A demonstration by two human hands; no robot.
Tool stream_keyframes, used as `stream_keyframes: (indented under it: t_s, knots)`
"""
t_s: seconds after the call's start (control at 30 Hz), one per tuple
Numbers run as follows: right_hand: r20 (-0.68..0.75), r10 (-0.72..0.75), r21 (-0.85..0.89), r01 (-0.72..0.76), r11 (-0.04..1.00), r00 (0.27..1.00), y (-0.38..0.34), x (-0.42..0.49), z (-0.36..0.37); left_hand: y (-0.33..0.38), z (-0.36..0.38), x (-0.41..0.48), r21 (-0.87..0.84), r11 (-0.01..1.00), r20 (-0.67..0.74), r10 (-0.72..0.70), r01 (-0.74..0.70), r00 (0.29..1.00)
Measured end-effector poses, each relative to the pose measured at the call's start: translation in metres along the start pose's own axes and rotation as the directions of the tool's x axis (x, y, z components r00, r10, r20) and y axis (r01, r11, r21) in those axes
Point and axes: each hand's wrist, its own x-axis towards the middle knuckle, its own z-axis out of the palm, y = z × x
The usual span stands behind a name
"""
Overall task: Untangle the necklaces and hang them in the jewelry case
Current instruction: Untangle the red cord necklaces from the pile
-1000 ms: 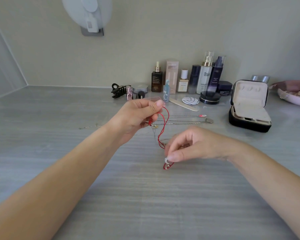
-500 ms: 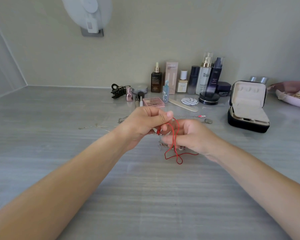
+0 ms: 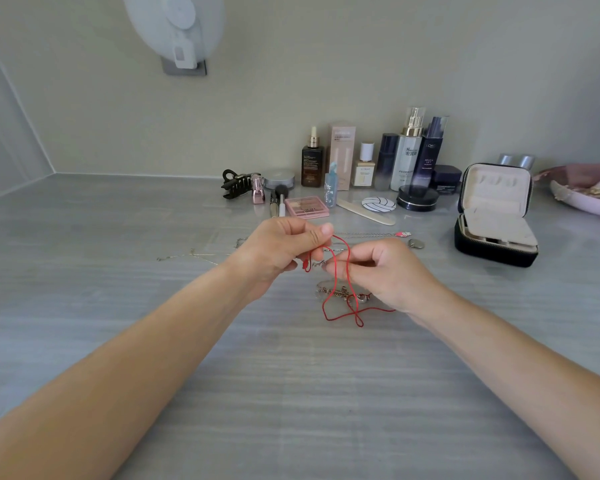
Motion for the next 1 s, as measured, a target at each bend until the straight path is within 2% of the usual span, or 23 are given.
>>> stream_keyframes:
  t_s: [0.17, 0.3, 0.37, 0.43, 0.53, 0.6, 0.77, 1.0]
  knots:
    - [-0.035, 0.003, -0.024, -0.004, 1.0, 0.999, 0.002, 0.0, -0.007, 0.0, -0.002, 0.001, -0.003, 1.0, -0.009, 0.0, 0.0, 1.0]
    - [0.016, 0.077, -0.051, -0.076, 0.996, 0.997, 0.007, 0.002, -0.014, 0.001, -0.003, 0.002, -0.033, 0.999, -0.017, 0.003, -0.003, 1.0]
    - [-0.027, 0.085, -0.034, -0.086, 0.996, 0.996, 0.009, 0.003, -0.013, 0.001, -0.002, 0.001, -0.036, 0.999, -0.01, 0.009, -0.009, 1.0]
    - [-0.083, 0.068, 0.058, -0.064, 0.996, 0.994, 0.007, 0.003, -0.012, 0.001, 0.0, 0.001, -0.028, 0.999, 0.001, 0.019, -0.019, 1.0]
    - [0.072, 0.103, 0.305, -0.12, 0.945, 0.992, -0.001, 0.001, -0.008, 0.001, 0.001, 0.001, -0.025, 0.999, 0.01, 0.029, -0.028, 1.0]
    - [0.17, 0.111, 0.374, -0.168, 0.912, 0.979, -0.001, -0.001, -0.004, 0.003, 0.0, 0.002, -0.035, 0.999, -0.002, 0.033, -0.033, 0.999]
    - [0.22, 0.108, 0.519, -0.21, 0.829, 0.969, 0.0, 0.0, -0.014, 0.004, -0.016, 0.008, -0.114, 0.992, -0.127, 0.04, -0.055, 0.991]
    - [0.125, 0.133, 0.362, -0.17, 0.917, 0.983, 0.006, 0.004, -0.039, -0.006, -0.045, 0.017, -0.159, 0.987, -0.285, -0.017, -0.03, 0.958]
